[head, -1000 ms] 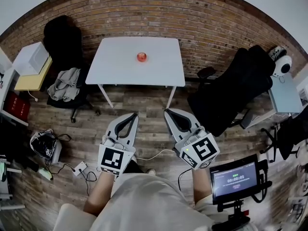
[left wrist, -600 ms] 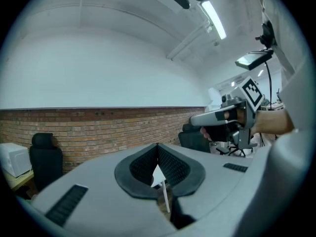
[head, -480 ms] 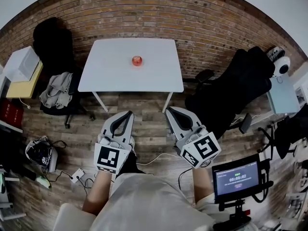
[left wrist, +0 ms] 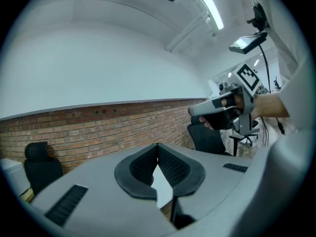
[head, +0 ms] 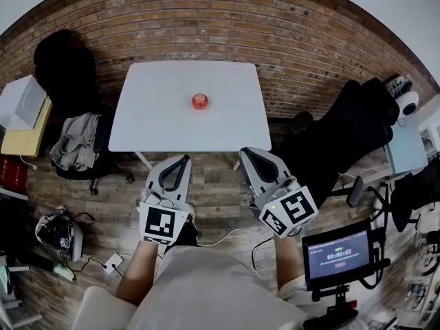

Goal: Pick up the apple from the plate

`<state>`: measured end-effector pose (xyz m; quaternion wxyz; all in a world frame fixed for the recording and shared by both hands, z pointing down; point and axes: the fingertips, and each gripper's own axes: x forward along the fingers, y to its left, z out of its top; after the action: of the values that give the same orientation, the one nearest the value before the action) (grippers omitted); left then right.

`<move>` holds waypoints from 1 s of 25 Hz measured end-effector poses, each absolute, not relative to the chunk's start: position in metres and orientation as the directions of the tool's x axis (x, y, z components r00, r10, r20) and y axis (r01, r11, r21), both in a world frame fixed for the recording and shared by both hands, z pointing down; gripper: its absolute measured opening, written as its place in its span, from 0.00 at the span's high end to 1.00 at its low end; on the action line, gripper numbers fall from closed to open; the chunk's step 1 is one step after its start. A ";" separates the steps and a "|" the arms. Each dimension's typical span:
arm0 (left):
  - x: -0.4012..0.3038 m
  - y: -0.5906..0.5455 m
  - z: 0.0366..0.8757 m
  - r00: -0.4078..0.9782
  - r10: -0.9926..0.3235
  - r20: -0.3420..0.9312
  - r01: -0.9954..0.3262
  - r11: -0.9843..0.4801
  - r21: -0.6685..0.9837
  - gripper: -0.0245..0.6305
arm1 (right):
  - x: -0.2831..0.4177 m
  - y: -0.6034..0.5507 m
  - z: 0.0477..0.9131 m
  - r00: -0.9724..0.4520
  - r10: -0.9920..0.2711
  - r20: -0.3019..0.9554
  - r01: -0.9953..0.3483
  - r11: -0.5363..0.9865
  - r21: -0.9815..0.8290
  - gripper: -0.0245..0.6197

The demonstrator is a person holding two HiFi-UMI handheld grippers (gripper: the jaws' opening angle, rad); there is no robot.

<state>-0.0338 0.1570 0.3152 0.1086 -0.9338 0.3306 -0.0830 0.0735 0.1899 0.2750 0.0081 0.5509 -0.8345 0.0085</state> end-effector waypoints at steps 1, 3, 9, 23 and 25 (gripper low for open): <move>-0.033 0.149 0.314 0.769 -0.634 0.082 -0.598 -0.759 -0.259 0.96 | 0.073 0.182 0.275 -0.395 -0.918 0.024 -0.919 0.395 -0.009 0.96; -0.031 0.134 0.313 0.772 -0.630 0.082 -0.596 -0.762 -0.253 0.96 | 0.073 0.166 0.277 -0.400 -0.916 0.027 -0.917 0.399 -0.015 0.96; -0.032 0.098 0.316 0.771 -0.630 0.090 -0.598 -0.765 -0.239 0.96 | 0.070 0.129 0.281 -0.408 -0.912 0.042 -0.913 0.407 -0.021 0.96; -0.031 0.064 0.311 0.797 -0.599 0.080 -0.581 -0.796 -0.169 0.96 | 0.073 0.091 0.286 -0.365 -0.926 0.096 -0.931 0.365 -0.014 0.96; -0.034 0.057 0.312 0.798 -0.597 0.080 -0.580 -0.798 -0.165 0.96 | 0.069 0.086 0.287 -0.369 -0.924 0.103 -0.929 0.370 -0.012 0.96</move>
<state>-0.0335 0.0573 0.3123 0.0663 -0.9459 0.3112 -0.0642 0.0689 0.0861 0.2873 0.0396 0.5602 -0.8267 0.0338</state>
